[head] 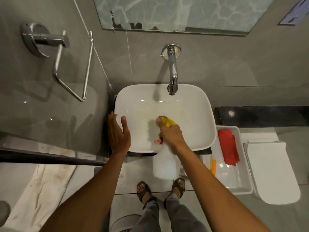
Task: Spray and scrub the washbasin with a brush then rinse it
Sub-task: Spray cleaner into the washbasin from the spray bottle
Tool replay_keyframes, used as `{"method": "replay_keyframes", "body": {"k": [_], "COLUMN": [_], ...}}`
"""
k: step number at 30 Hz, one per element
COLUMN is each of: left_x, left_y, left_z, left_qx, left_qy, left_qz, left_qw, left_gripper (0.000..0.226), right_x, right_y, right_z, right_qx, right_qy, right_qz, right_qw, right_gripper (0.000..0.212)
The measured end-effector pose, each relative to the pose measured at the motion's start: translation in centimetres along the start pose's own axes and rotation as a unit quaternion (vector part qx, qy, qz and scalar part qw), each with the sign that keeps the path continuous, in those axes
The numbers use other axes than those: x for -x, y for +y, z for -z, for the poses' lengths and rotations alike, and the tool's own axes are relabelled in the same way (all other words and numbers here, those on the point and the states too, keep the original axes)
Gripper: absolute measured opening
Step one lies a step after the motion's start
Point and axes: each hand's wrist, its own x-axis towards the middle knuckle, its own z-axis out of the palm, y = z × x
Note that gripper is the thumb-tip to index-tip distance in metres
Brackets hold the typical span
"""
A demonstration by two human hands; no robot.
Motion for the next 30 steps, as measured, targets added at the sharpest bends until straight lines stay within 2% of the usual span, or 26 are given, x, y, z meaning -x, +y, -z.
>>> {"method": "replay_keyframes", "body": {"k": [2,5,9,12,22,24,27,28,30], "left_x": [0.0,-0.1,-0.2,-0.3,-0.1,0.0,0.7,1.2,2.6], "left_y": [0.0,0.0,-0.4,-0.6,0.0,0.3,1.4,1.9,3.2], "left_z": [0.0,-0.1,-0.2,-0.4,-0.3,-0.1,-0.8,-1.3,-2.8], "left_qx": [0.003,-0.001,-0.010,-0.018,-0.077,-0.111,-0.155,-0.154,-0.142], "left_qy": [0.000,0.000,0.002,0.002,-0.003,-0.007,-0.036,-0.047,-0.065], "left_qz": [0.004,-0.004,-0.009,-0.010,-0.030,-0.057,-0.144,-0.163,-0.181], "left_qw": [1.000,1.000,1.000,1.000,0.997,0.992,0.977,0.973,0.971], "left_gripper": [0.074,0.074,0.072,0.071,0.076,0.076,0.071,0.070,0.069], "right_x": [-1.0,-2.1,-2.7,-2.5,-0.2,0.1,0.1,0.0,-0.2], "right_y": [-1.2,-2.1,-1.9,-0.7,4.6,5.5,7.3,8.0,9.5], "right_z": [-0.1,0.7,2.6,4.8,13.8,15.6,18.6,19.7,21.8], "right_qx": [-0.021,-0.035,0.003,-0.019,-0.147,-0.152,-0.179,-0.184,-0.180], "right_qy": [0.020,0.025,0.109,0.136,0.080,0.079,0.089,0.091,0.101], "right_qz": [0.021,0.026,0.017,0.010,0.062,0.078,0.096,0.098,0.099], "right_qw": [0.999,0.999,0.994,0.990,0.984,0.982,0.975,0.974,0.973], "right_gripper": [0.034,0.033,0.043,0.047,0.042,0.042,0.035,0.038,0.057]}}
